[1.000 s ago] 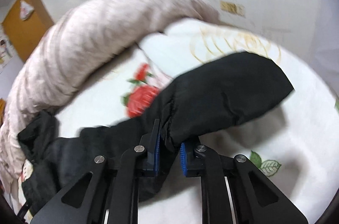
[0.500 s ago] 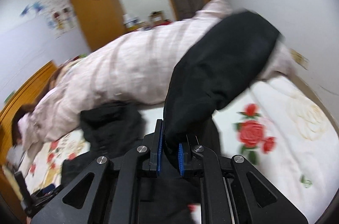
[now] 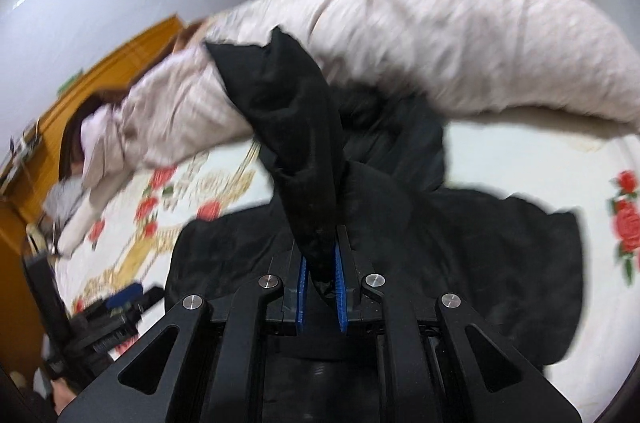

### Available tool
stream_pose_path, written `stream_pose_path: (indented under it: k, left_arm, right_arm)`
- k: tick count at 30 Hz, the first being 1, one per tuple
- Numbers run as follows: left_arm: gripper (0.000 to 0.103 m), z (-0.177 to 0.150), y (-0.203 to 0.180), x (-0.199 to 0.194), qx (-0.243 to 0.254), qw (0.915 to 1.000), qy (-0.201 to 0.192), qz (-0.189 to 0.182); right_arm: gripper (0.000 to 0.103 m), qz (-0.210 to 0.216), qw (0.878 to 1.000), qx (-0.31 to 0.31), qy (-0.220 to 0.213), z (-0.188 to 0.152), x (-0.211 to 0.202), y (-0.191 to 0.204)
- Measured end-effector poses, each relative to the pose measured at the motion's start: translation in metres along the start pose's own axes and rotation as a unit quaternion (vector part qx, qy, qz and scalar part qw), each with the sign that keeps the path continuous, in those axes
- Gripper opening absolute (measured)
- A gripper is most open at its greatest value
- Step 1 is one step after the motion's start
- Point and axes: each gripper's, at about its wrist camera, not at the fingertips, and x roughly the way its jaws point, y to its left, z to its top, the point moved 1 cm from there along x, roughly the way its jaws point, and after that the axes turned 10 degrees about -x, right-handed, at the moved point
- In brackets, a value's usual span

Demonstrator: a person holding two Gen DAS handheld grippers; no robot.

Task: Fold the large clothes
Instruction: 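Lift the held sleeve and fold it across the jacket body with the right tool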

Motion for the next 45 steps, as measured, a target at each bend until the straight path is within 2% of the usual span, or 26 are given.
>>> stream_pose_path:
  k: [5, 7, 10, 11, 13, 14, 19, 22, 24, 25, 26, 27, 28, 30, 31, 33, 38, 40, 45]
  left_arm:
    - [0.072, 0.009, 0.002, -0.006, -0.001, 0.9998, -0.015, -0.012]
    - [0.072, 0.01, 0.001, -0.005, 0.003, 0.9997, -0.018, -0.014]
    - [0.072, 0.013, 0.0, -0.001, 0.0, 0.9995, -0.018, -0.026]
    - [0.072, 0.014, -0.002, -0.001, 0.0, 0.9993, -0.019, -0.032]
    - [0.072, 0.017, -0.005, -0.001, -0.003, 0.9987, -0.028, -0.042]
    - [0.075, 0.018, -0.006, 0.0, -0.007, 0.9982, -0.029, -0.051]
    - [0.081, 0.02, -0.021, 0.018, -0.021, 0.9951, -0.008, -0.096]
    - [0.081, 0.014, -0.031, 0.046, -0.025, 0.9935, 0.031, -0.106]
    - [0.078, 0.008, -0.038, 0.066, -0.034, 0.99, 0.062, -0.122]
    - [0.073, 0.005, -0.042, 0.073, -0.032, 0.988, 0.074, -0.131]
    - [0.049, 0.002, -0.048, 0.078, -0.023, 0.9872, 0.081, -0.135]
    - [0.027, -0.003, -0.053, 0.082, -0.01, 0.9888, 0.085, -0.123]
    - [0.02, -0.007, -0.056, 0.085, 0.001, 0.9899, 0.088, -0.112]
    - [0.014, -0.013, -0.053, 0.081, -0.003, 0.9912, 0.079, -0.106]
    - [0.013, -0.016, -0.052, 0.077, -0.001, 0.9927, 0.073, -0.096]
    - [0.013, -0.02, -0.048, 0.07, 0.012, 0.9953, 0.059, -0.076]
    - [0.013, -0.026, -0.039, 0.082, 0.01, 0.9963, 0.064, -0.057]
    - [0.014, -0.03, -0.041, 0.086, 0.025, 0.9967, 0.058, -0.05]
    - [0.017, -0.037, -0.044, 0.089, 0.044, 0.997, 0.051, -0.038]
  right_arm:
    - [0.015, 0.028, 0.998, -0.011, 0.046, -0.031, 0.051, 0.019]
    - [0.02, 0.032, 0.998, -0.014, 0.055, -0.039, 0.06, 0.022]
    - [0.041, 0.053, 0.997, -0.016, 0.052, -0.048, 0.066, 0.027]
    - [0.052, 0.062, 0.997, -0.019, 0.049, -0.05, 0.064, 0.029]
    - [0.062, 0.072, 0.996, -0.029, 0.046, -0.051, 0.057, 0.035]
    - [0.064, 0.079, 0.995, -0.037, 0.046, -0.054, 0.052, 0.038]
    - [0.064, 0.08, 0.995, -0.045, 0.029, -0.061, 0.019, 0.032]
    - [0.064, 0.038, 0.998, -0.04, 0.015, -0.063, -0.004, 0.007]
    - [0.064, 0.003, 1.0, -0.029, 0.006, -0.065, -0.019, -0.017]
    - [0.064, -0.021, 1.0, -0.018, 0.001, -0.065, -0.027, -0.034]
    - [0.064, -0.039, 0.999, -0.007, -0.003, -0.065, -0.033, -0.048]
    - [0.064, -0.055, 0.998, 0.005, -0.008, -0.066, -0.04, -0.062]
    - [0.064, -0.071, 0.997, 0.016, -0.01, -0.066, -0.045, -0.074]
    - [0.064, -0.108, 0.993, 0.04, -0.021, -0.068, -0.054, -0.101]
    - [0.062, -0.122, 0.991, 0.049, -0.022, -0.07, -0.055, -0.111]
    - [0.044, -0.15, 0.986, 0.067, -0.011, -0.072, -0.046, -0.135]
    - [0.043, -0.16, 0.984, 0.067, 0.031, -0.077, 0.006, -0.16]
    - [0.043, -0.161, 0.984, 0.061, 0.04, -0.082, 0.021, -0.164]
    - [0.043, -0.166, 0.983, 0.058, 0.043, -0.087, 0.035, -0.169]
